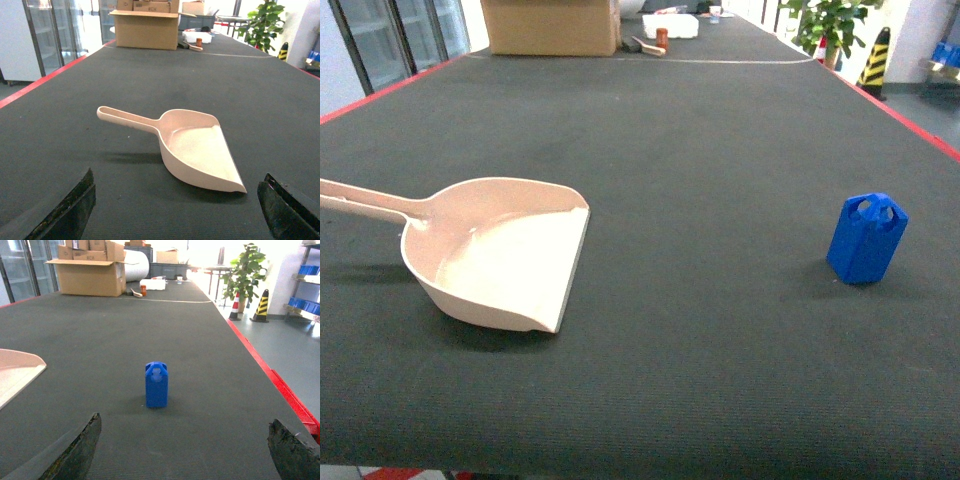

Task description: Place part in tray to right shelf

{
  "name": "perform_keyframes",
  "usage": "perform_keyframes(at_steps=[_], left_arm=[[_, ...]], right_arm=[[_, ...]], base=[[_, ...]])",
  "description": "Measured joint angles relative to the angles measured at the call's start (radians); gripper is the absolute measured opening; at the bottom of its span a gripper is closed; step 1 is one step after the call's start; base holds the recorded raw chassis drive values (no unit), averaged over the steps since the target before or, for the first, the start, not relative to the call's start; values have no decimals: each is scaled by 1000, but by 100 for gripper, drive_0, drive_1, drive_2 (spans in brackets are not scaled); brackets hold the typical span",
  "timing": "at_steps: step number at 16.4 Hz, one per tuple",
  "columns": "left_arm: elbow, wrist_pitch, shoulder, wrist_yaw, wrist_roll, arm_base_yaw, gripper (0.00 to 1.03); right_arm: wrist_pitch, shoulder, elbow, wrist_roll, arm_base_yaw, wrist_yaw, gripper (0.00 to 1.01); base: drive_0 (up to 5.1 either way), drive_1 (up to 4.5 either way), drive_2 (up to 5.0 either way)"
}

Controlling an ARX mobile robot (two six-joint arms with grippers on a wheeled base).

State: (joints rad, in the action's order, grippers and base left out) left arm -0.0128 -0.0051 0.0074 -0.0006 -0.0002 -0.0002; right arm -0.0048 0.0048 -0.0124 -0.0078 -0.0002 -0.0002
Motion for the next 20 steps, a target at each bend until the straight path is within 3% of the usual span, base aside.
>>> perform_keyframes(at_steps=[9, 10, 11, 12, 13, 15, 17, 20], left_arm=[[0, 0, 0, 0, 0, 0, 98], [-8, -40, 14, -55, -11, -19, 98], [-51, -101, 118, -255, -59, -104, 98], [-69, -53, 224, -292, -123, -79, 98], [-78, 20, 306, -264, -193, -34, 98], [-132, 277, 598, -64, -396, 72, 98], [-235, 596, 1025, 100, -612, 135, 98], [-409, 841, 1441, 179, -801, 184, 98]], right_arm=[[0, 0, 0, 0, 0, 0, 98], [0, 0, 0, 0, 0, 0, 98], [-1, 0, 0, 0, 0, 0, 98], [2, 0, 0, 0, 0, -1, 98], [0, 0, 0, 0, 0, 0, 98], [0, 0, 0, 0, 0, 0, 98], [0, 0, 0, 0, 0, 0, 98], [0, 0, 0, 0, 0, 0, 98]], base=[[0, 0, 0], [0, 0, 0], [0, 0, 0], [0, 0, 0], [0, 0, 0], [0, 0, 0], [0, 0, 0], [0, 0, 0]])
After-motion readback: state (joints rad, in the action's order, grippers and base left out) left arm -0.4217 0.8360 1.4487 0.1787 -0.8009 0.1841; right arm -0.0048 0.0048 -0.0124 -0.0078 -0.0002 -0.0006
